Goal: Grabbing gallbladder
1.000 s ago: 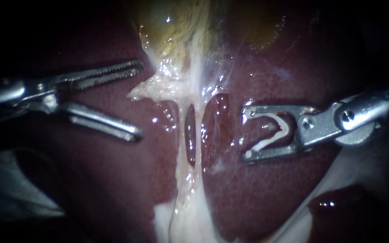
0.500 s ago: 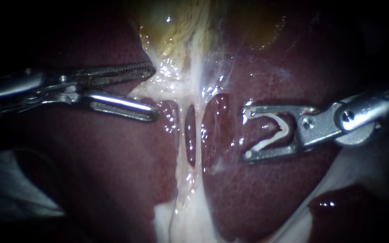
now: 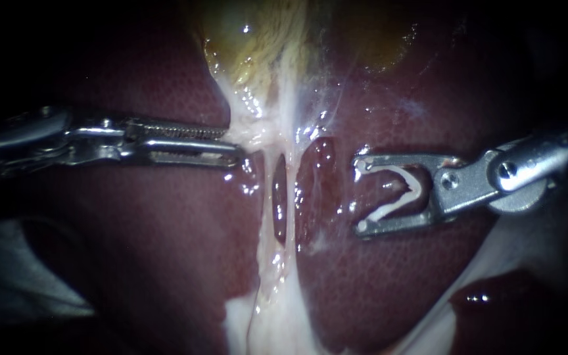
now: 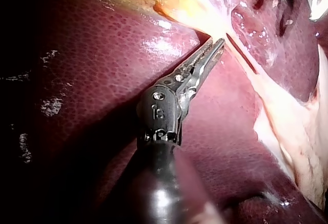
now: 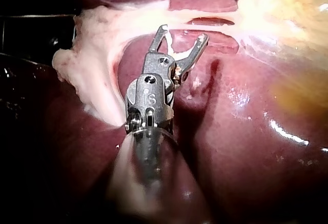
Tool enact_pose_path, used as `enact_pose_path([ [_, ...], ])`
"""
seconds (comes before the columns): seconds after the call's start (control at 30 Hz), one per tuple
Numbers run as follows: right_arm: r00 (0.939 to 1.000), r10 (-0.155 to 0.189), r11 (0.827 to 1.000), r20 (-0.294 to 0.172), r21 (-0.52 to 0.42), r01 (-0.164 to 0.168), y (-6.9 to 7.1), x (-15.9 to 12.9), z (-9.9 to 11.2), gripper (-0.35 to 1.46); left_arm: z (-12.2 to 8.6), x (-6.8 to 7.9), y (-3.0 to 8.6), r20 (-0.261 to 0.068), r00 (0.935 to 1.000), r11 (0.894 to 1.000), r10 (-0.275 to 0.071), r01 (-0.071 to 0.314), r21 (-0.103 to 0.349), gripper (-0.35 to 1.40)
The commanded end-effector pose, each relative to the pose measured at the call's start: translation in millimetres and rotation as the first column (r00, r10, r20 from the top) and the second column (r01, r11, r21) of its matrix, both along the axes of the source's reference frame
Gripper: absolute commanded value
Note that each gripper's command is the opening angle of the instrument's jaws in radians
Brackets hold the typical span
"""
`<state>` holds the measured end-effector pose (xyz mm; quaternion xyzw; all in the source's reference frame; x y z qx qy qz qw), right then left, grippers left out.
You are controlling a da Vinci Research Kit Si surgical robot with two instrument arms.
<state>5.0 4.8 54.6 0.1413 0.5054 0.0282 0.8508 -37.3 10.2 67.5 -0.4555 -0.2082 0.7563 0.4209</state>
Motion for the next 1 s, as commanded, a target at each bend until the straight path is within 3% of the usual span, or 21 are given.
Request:
enact_pose_path([
  [0.03,1.0,0.0,1.0,0.0,0.0,0.0,0.0,0.0,0.0,0.5,-0.1,0.1,0.1,0.001,1.0,1.0,0.0,0.0,0.003,-0.1],
  [0.13,1.0,0.0,1.0,0.0,0.0,0.0,0.0,0.0,0.0,0.5,-0.7,0.3,0.2,0.002,0.9999,1.0,-0.01,0.01,0.026,-0.35],
  [0.23,1.0,0.001,1.0,0.0,0.0,-0.001,0.0,0.0,0.0,0.5,-1.4,0.6,0.2,0.004,0.9999,0.998,-0.01,0.01,0.055,-0.35],
  [0.5,1.0,0.001,1.0,0.001,0.0,-0.001,0.1,0.1,0.1,0.5,-4.4,0.9,0.4,0.015,0.9991,0.994,0.04,-0.042,0.102,-0.35],
  [0.63,1.0,0.001,1.0,0.001,0.0,-0.001,0.1,0.1,0.1,0.5,-6.2,1.9,1.8,0.027,0.9984,0.992,0.05,-0.053,0.116,-0.35],
  [0.77,1.0,0.001,1.0,0.001,0.0,-0.001,0.1,0.1,0.1,0.5,-7.8,3.5,3.9,0.016,0.9993,0.991,0.035,-0.037,0.127,-0.35],
  [1.0,1.0,0.001,1.0,0.001,0.0,-0.001,0.1,0.1,0.1,0.5,-10.0,6.0,6.7,0.018,0.9998,0.996,0.009,-0.011,0.091,-0.35],
])
